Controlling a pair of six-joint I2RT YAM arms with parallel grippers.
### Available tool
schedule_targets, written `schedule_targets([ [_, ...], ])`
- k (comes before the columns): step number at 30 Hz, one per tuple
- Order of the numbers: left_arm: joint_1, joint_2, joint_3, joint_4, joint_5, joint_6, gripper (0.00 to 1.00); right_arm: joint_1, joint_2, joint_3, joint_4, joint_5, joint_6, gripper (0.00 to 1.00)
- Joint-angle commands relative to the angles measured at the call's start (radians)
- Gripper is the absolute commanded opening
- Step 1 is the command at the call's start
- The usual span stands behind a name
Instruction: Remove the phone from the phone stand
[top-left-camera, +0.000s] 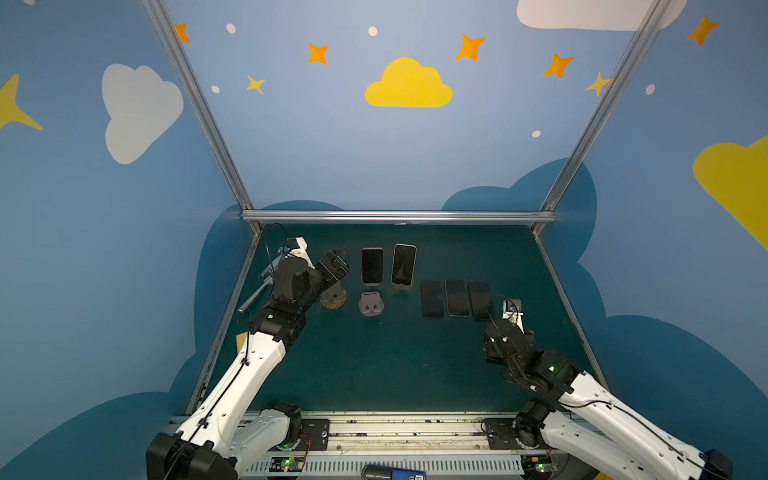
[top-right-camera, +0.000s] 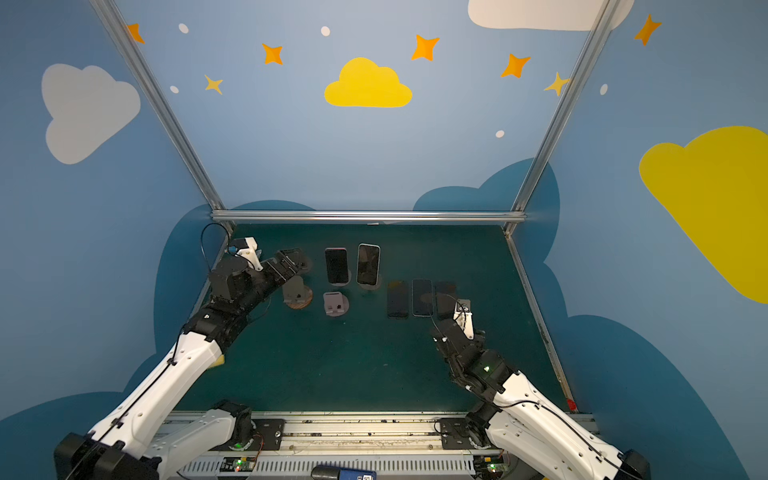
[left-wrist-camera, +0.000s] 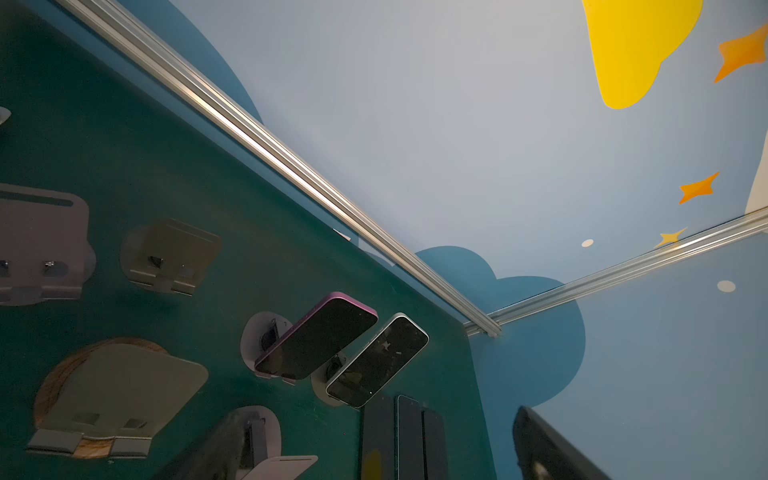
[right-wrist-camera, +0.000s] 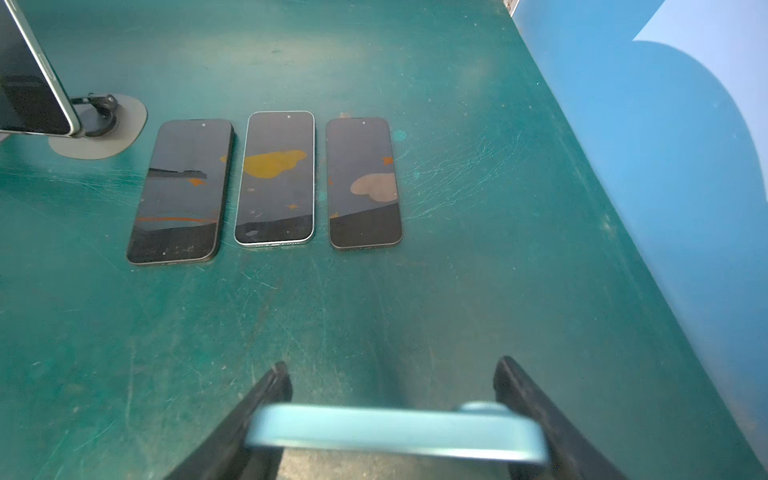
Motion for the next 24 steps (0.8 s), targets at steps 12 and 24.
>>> schedule_targets([
  [12,-0.017,0.000,0.023,-0.003,0.000,0.012,1.00,-0.108,-0.001,0.027,-0.057,-0.147,0.007,0.57],
  [24,-0.023,0.022,0.022,-0.009,-0.014,0.022,1.00,-0.167,0.062,0.020,-0.004,-0.210,-0.024,0.59],
])
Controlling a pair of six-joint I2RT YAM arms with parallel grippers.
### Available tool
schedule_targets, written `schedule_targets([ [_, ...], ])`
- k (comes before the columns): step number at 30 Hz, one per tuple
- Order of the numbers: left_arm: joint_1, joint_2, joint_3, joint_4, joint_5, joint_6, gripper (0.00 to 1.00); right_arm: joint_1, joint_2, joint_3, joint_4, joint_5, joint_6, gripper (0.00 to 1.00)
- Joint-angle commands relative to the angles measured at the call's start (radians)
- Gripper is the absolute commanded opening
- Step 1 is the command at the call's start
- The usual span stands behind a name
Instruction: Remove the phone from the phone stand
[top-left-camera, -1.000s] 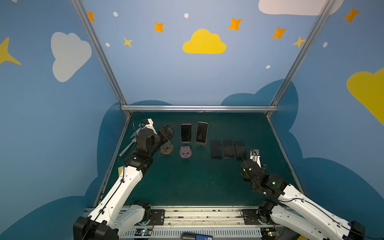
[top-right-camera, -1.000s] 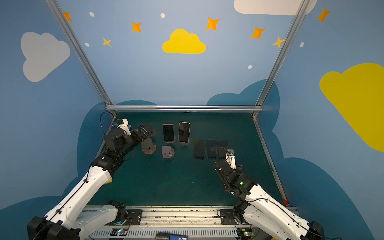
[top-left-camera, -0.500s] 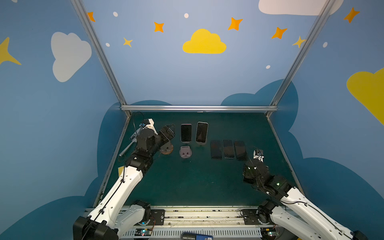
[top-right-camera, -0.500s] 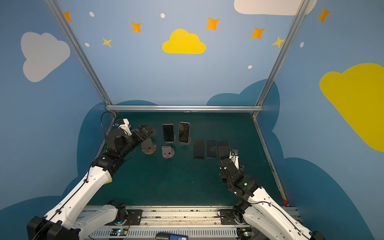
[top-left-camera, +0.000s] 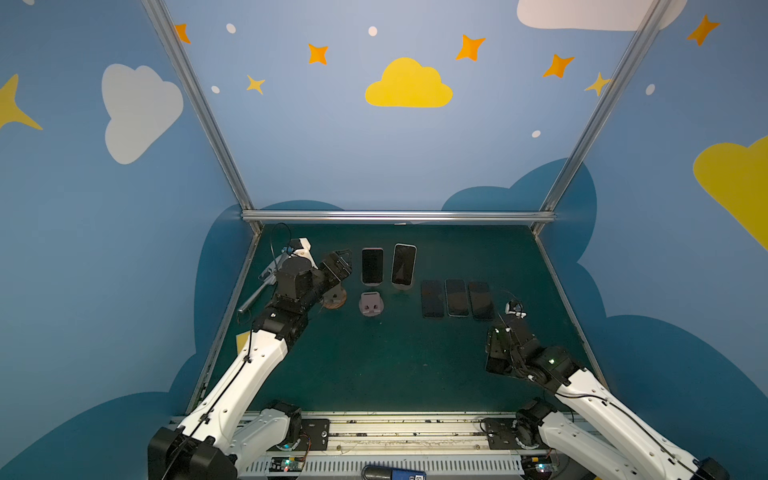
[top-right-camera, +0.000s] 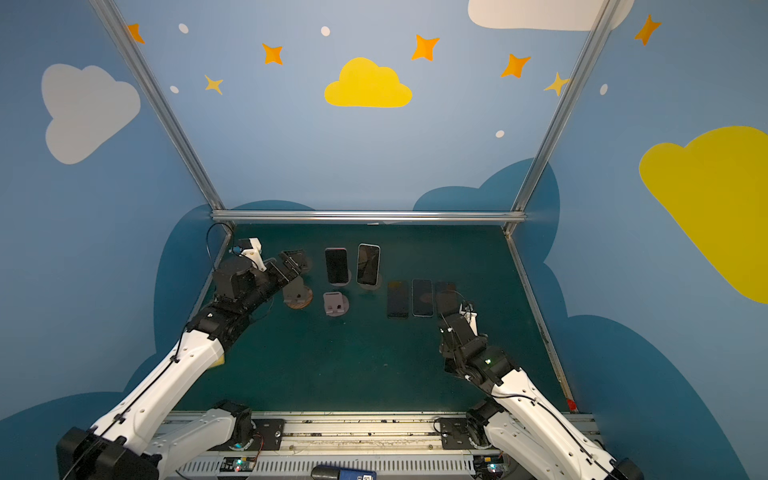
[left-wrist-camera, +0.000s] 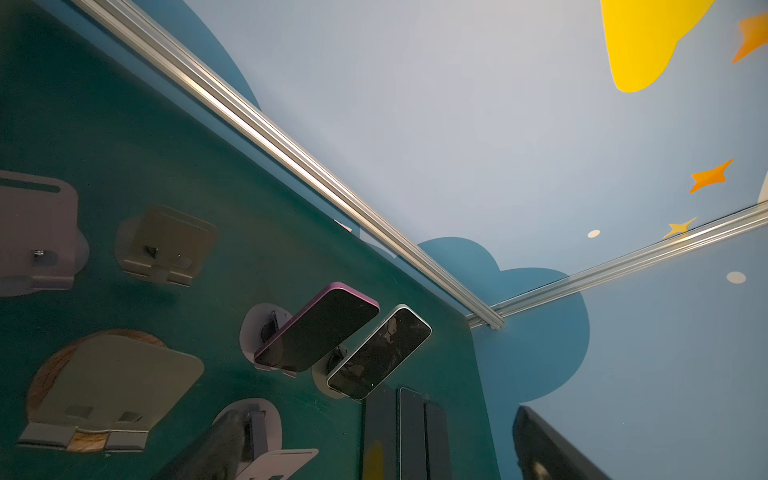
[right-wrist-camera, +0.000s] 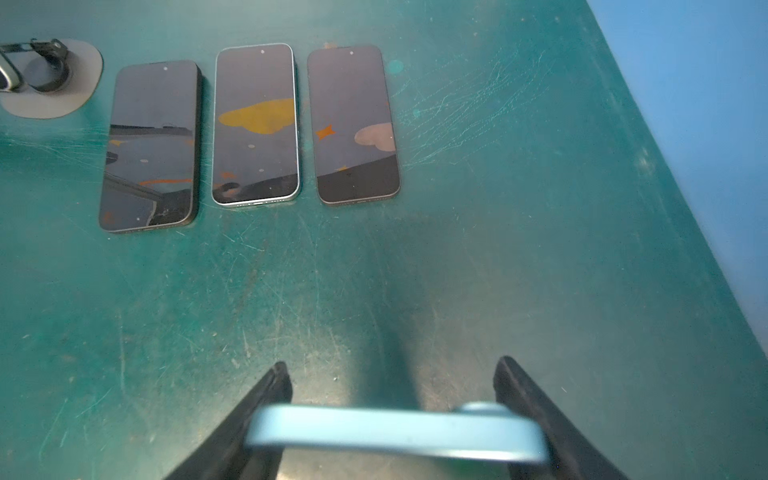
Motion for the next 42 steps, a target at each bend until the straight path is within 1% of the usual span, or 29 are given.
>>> schedule_targets([
  [1,-0.006,0.004,0.021,-0.007,-0.013,0.021,1.00,-0.014,0.022,0.018,0.032,-0.016,-0.015,0.59],
  [5,-0.006,0.014,0.024,-0.005,-0.004,0.017,1.00,-0.047,0.037,0.020,0.070,-0.045,-0.036,0.59],
  [9,-0.007,0.013,0.024,-0.007,-0.006,0.018,1.00,-0.095,0.097,0.041,0.068,-0.110,-0.047,0.59],
  [14,-0.007,0.008,0.024,-0.008,-0.009,0.018,1.00,-0.098,0.094,0.043,0.010,-0.129,-0.002,0.58],
  [18,-0.007,0.000,0.025,-0.005,-0.005,0.019,1.00,-0.099,0.090,0.041,-0.007,-0.155,0.004,0.58],
  [22,-0.007,0.005,0.023,-0.007,-0.014,0.025,1.00,-0.111,0.159,0.054,-0.029,-0.182,0.001,0.58],
  [26,-0.006,0.023,0.021,-0.007,-0.022,0.030,1.00,-0.119,0.218,0.069,-0.019,-0.179,-0.021,0.58],
  [30,0.000,0.042,0.023,-0.008,-0.016,0.026,1.00,-0.132,0.271,0.088,0.000,-0.201,-0.037,0.59],
  [32,0.002,0.045,0.024,-0.007,-0.014,0.025,1.00,-0.150,0.306,0.088,0.025,-0.236,-0.064,0.59],
  [37,0.005,0.046,0.021,-0.004,-0.019,0.026,1.00,-0.185,0.390,0.147,0.060,-0.299,-0.103,0.60],
  [42,0.011,0.062,0.021,0.001,-0.002,0.016,1.00,-0.230,0.480,0.181,0.060,-0.361,-0.137,0.60],
])
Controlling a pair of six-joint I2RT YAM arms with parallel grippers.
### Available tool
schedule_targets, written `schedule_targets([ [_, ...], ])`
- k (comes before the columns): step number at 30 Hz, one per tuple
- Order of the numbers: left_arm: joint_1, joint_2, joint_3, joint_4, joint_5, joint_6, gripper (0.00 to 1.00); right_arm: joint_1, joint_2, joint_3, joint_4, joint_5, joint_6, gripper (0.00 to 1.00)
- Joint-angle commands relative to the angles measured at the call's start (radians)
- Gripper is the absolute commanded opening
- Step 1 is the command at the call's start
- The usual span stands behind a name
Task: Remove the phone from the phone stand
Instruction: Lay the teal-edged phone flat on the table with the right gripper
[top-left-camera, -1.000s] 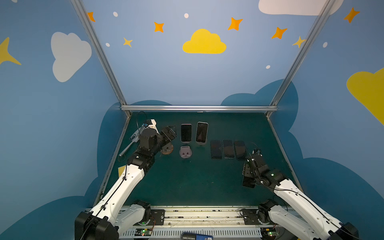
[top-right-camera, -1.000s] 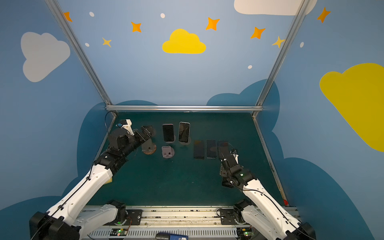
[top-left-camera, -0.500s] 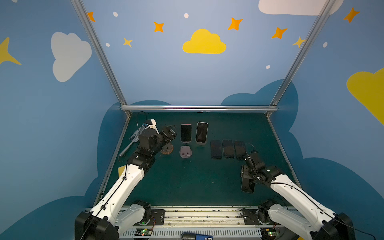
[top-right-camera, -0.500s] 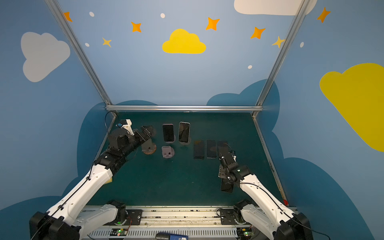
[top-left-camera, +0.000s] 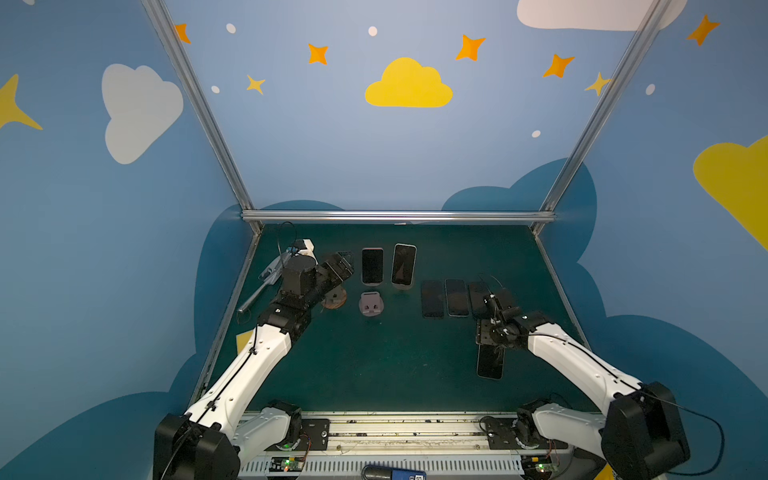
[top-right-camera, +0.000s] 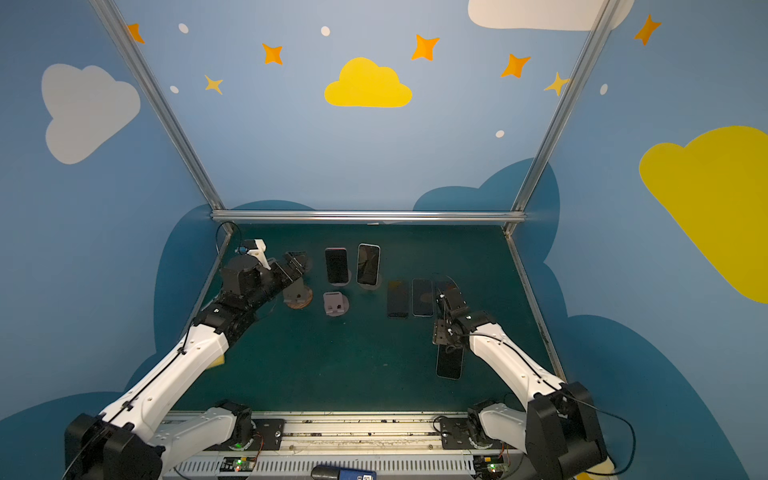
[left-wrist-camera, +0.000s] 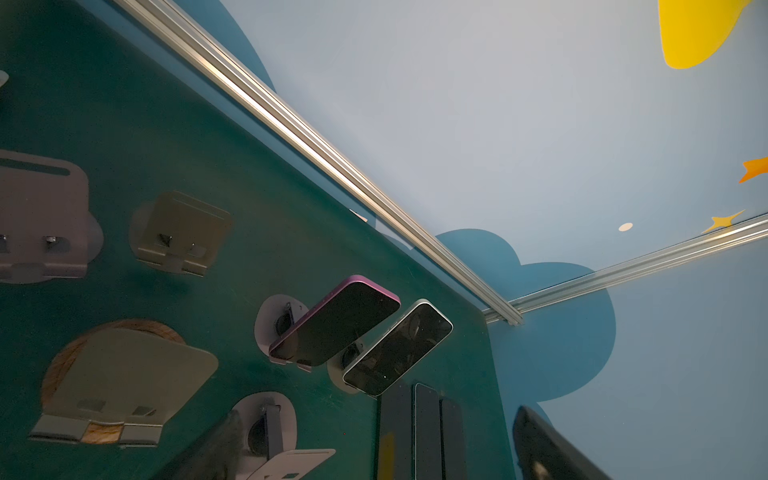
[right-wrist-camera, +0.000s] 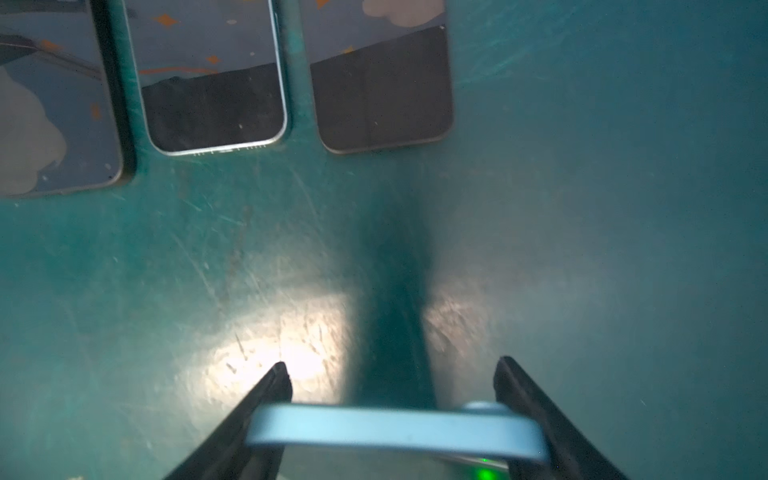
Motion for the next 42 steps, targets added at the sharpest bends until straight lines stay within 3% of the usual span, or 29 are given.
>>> schedule_targets([
  [1,0.009,0.012,0.021,0.002,0.007,0.009,1.00,-0.023,0.046,0.041,0.015,-0.067,-0.036,0.60],
  [14,0.018,0.035,0.019,0.008,0.018,-0.002,1.00,-0.111,0.399,0.255,-0.222,-0.246,-0.023,0.61],
  [26,0.028,0.034,0.020,0.012,0.036,-0.015,1.00,-0.084,0.441,0.256,-0.191,-0.270,-0.009,0.61],
  [34,0.039,0.053,0.025,0.014,0.055,-0.028,1.00,0.016,0.455,0.299,-0.193,-0.279,0.023,0.61],
  [42,0.047,0.055,0.024,0.019,0.062,-0.033,1.00,0.204,0.582,0.411,-0.147,-0.320,0.171,0.62],
])
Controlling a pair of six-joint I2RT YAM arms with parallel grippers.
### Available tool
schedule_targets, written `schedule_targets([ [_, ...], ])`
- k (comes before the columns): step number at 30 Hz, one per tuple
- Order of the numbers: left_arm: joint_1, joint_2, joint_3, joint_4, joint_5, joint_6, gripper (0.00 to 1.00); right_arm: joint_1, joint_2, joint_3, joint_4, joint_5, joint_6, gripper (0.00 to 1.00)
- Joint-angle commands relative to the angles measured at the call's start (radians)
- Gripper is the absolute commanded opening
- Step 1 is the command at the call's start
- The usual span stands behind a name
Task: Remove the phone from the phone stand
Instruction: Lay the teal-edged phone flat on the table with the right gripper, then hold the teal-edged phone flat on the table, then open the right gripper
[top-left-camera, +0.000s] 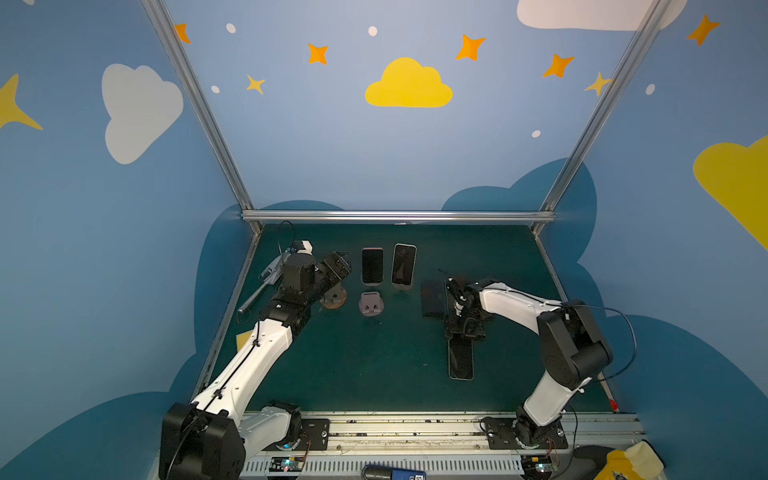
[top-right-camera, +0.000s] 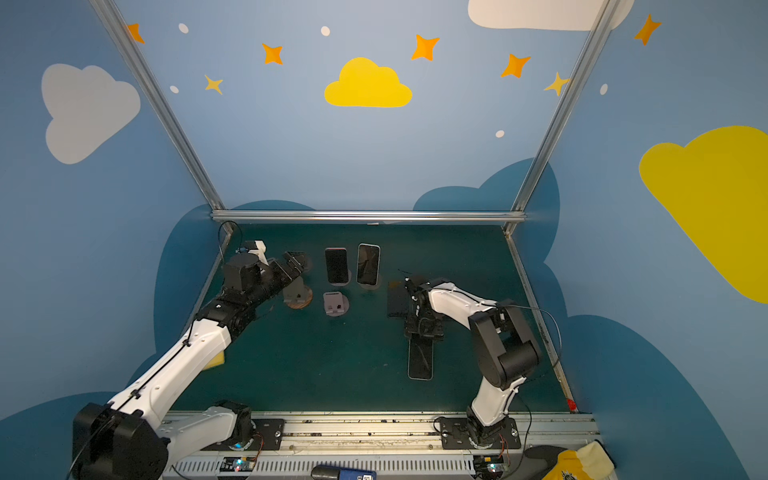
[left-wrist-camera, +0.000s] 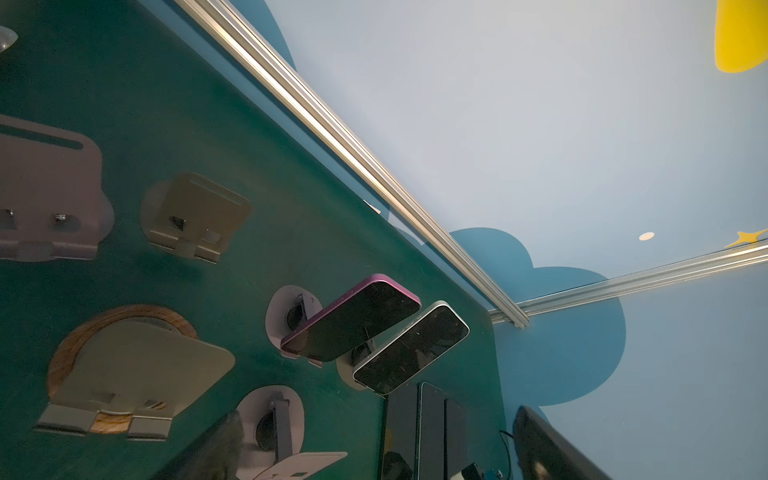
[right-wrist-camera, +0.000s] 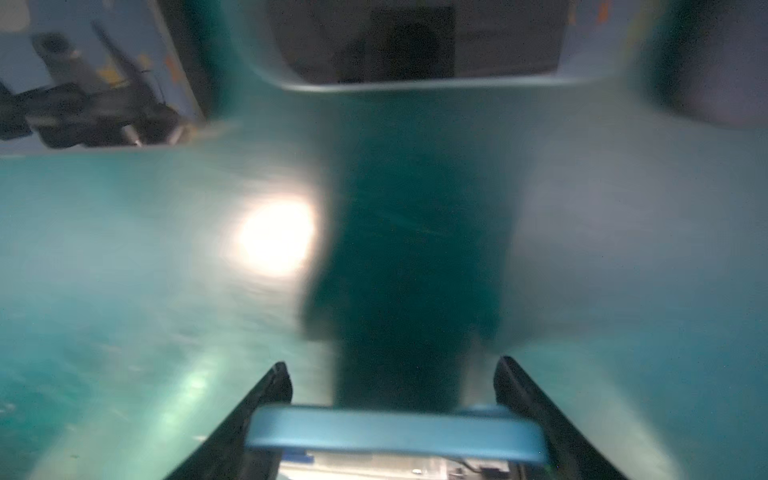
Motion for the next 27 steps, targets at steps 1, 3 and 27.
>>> schedule_targets([
  [1,0.004,0.007,0.023,0.015,0.009,-0.001,1.00,0.046,0.045,0.058,-0.002,-0.029,0.090,0.62],
  [3,0.006,0.009,0.021,0.014,0.008,-0.005,1.00,0.081,0.077,0.096,-0.020,-0.007,0.114,0.62],
  [27,0.010,-0.010,0.019,0.022,0.019,-0.011,1.00,0.167,0.195,0.138,0.058,0.015,0.124,0.70],
])
